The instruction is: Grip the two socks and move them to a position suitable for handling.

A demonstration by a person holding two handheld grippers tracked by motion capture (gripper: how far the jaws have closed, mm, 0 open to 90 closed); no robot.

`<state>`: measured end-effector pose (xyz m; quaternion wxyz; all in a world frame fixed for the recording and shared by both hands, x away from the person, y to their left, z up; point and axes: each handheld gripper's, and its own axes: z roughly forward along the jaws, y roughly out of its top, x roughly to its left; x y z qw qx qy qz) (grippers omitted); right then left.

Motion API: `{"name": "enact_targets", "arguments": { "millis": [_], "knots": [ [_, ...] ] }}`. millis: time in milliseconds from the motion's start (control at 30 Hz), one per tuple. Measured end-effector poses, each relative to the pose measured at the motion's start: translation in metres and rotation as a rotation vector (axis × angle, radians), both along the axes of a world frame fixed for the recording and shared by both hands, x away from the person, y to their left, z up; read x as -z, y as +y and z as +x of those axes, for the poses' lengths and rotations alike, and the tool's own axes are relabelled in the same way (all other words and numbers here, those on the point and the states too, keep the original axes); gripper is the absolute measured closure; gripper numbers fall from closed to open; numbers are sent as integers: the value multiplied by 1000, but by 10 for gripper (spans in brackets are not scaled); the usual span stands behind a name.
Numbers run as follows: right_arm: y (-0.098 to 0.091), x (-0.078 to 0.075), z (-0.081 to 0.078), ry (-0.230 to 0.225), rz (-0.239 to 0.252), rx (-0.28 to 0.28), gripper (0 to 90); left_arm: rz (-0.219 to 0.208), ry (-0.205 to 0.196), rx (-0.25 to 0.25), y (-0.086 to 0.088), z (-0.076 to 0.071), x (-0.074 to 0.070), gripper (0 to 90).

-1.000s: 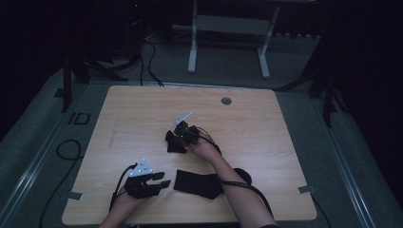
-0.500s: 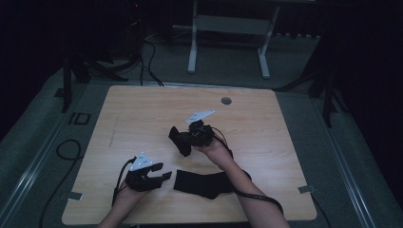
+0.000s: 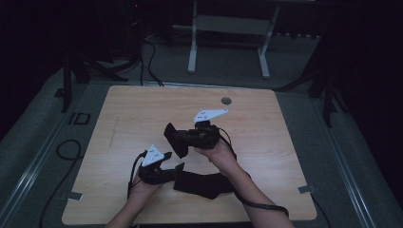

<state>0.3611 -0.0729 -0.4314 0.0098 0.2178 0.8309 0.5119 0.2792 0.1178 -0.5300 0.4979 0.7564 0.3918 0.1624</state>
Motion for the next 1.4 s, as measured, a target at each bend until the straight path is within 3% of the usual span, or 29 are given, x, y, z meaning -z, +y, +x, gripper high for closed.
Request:
{"name": "enact_targets", "arguments": {
  "millis": [133,267,300,333,433,467,533,567,700,933,1067,1200,1333,1400],
  "knots": [
    [-1,-5,-6,23,41,-30,807,17,-40,-57,-8,4,1,293],
    [-4,-7,-8,42,63,-35,807,17,-54,-71,-14,11,2,311],
    [-4,-7,-8,34,54,-33,807,3,-62,-63,-14,12,2,354],
    [-6,-7,-8,41,61,-30,807,2,-73,-56,-14,12,1,494],
    [-14,-4,-5,52,68,-14,807,58,-108,-62,-16,11,-1,812],
    [-18,-3,-4,59,71,-7,807,62,-107,-67,-15,12,-2,842],
    [-22,-1,-3,59,68,1,806,71,-95,-65,-15,13,-3,861],
    [-27,1,-2,57,57,13,806,96,-89,-77,-13,13,-3,861],
    [-48,15,3,87,32,62,803,119,-56,-109,-6,16,-1,867],
    [-83,46,18,125,-70,225,803,209,1,-120,-6,22,8,871],
    [-100,66,28,172,-125,295,802,246,44,-96,-11,28,15,871],
    [-109,87,33,220,-167,321,784,302,74,-63,-21,33,20,871],
    [-113,98,34,236,-195,339,768,339,122,-22,-28,38,25,870],
    [-116,106,35,243,-229,355,730,352,164,2,-30,42,30,869]
  ]
}}
